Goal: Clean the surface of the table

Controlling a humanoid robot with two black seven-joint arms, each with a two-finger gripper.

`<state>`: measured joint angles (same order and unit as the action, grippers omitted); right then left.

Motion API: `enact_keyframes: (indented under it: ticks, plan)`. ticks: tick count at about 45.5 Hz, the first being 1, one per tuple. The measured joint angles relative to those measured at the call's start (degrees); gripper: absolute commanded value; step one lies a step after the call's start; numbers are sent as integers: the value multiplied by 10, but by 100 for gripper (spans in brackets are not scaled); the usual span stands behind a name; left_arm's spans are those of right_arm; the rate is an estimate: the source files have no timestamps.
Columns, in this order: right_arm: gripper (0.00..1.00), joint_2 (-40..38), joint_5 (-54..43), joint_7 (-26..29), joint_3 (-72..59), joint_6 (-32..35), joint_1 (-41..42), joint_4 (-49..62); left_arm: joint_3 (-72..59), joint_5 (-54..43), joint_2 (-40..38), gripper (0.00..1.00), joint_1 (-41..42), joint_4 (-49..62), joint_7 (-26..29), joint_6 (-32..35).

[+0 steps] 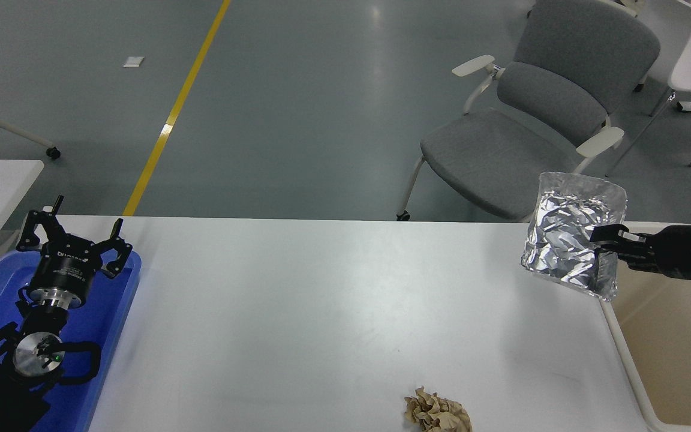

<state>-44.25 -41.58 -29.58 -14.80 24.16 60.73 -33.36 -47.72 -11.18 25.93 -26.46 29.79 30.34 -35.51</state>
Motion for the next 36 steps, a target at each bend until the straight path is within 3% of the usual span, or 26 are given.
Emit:
enact_keyframes:
  ticks: [21, 36]
  plan:
    - [0, -50, 110, 5, 16, 50, -11, 32, 0, 0, 0, 100, 0, 0, 0, 0]
    - [0, -43, 166, 22, 24, 55, -58, 103, 0, 0, 0, 100, 0, 0, 0, 0]
